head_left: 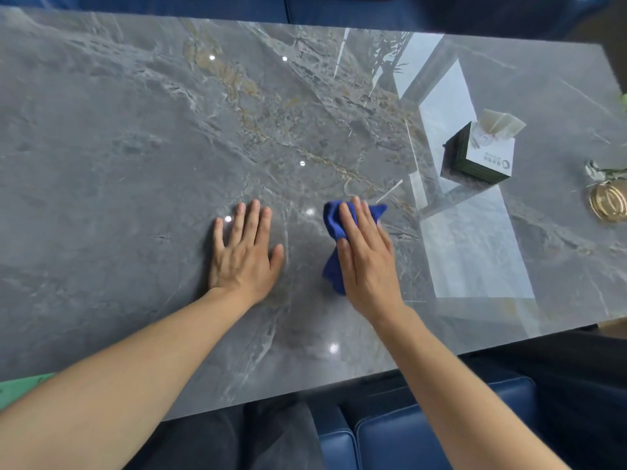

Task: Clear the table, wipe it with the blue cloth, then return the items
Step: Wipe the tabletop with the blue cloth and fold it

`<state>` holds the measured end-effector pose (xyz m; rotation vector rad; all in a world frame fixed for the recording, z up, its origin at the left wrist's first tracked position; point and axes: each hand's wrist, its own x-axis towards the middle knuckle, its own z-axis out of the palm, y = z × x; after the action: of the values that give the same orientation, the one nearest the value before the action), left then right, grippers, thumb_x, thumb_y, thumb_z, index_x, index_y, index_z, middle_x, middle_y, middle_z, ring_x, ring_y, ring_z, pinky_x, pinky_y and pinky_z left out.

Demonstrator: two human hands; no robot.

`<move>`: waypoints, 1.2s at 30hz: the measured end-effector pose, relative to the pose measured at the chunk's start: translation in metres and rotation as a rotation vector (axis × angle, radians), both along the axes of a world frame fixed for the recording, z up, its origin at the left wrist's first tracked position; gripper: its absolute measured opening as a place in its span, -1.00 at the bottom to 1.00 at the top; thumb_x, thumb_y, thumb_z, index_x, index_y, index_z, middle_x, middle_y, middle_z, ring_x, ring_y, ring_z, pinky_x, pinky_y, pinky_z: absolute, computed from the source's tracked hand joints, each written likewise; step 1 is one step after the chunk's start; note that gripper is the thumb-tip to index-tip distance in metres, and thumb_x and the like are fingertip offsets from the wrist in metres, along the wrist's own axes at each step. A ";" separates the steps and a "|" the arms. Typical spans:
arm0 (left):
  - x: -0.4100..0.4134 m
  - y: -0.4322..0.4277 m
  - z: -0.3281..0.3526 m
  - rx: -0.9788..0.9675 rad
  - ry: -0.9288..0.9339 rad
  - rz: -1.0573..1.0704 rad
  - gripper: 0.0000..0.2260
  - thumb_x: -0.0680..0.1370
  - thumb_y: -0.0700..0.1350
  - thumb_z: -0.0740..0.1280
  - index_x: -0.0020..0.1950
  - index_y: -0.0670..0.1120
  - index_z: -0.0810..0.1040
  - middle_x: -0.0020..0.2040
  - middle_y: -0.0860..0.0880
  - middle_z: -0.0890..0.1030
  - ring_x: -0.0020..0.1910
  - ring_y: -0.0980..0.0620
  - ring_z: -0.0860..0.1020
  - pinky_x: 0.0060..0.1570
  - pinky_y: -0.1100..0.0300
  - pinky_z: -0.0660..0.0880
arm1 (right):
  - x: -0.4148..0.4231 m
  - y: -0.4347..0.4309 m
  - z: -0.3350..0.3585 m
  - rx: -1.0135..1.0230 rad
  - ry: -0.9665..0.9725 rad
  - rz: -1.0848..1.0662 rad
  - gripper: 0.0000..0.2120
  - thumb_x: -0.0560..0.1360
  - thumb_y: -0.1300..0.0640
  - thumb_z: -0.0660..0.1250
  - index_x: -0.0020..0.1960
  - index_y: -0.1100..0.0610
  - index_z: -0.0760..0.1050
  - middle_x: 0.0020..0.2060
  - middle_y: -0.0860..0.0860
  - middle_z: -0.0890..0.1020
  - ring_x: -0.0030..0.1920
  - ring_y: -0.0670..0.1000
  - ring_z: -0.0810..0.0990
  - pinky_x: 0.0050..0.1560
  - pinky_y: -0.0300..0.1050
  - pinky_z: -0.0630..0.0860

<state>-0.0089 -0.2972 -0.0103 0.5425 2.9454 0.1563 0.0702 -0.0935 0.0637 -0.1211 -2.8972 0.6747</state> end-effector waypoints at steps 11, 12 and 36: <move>-0.002 0.001 0.000 0.013 0.028 0.016 -0.32 0.56 0.19 0.06 0.64 -0.07 0.09 0.66 -0.07 0.10 0.64 -0.09 0.03 0.53 -0.28 0.00 | -0.128 0.002 -0.051 0.167 -0.475 0.015 -0.40 0.62 -0.41 -0.10 0.62 -0.35 -0.09 0.67 -0.10 -0.15 0.65 0.09 -0.27 0.56 0.30 -0.20; -0.002 0.001 0.000 0.009 0.028 0.016 -0.32 0.57 0.19 0.06 0.64 -0.06 0.08 0.66 -0.07 0.10 0.64 -0.09 0.03 0.53 -0.28 0.00 | -0.124 0.002 -0.052 0.180 -0.460 0.010 -0.38 0.59 -0.45 -0.10 0.61 -0.37 -0.11 0.67 -0.09 -0.16 0.65 0.09 -0.27 0.56 0.31 -0.20; -0.002 0.001 -0.001 -0.013 0.002 0.036 -0.34 0.59 0.20 0.06 0.64 -0.04 0.06 0.66 -0.04 0.09 0.64 -0.07 0.03 0.55 -0.26 -0.02 | 0.084 0.006 -0.048 0.194 -0.480 -0.079 -0.41 0.61 -0.45 -0.11 0.59 -0.42 -0.20 0.66 0.04 -0.26 0.64 0.08 -0.34 0.62 0.21 -0.20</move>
<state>-0.0106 -0.2959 -0.0117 0.4889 2.9568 0.1406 0.1540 -0.0871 0.0154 -0.4236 -3.3702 0.3881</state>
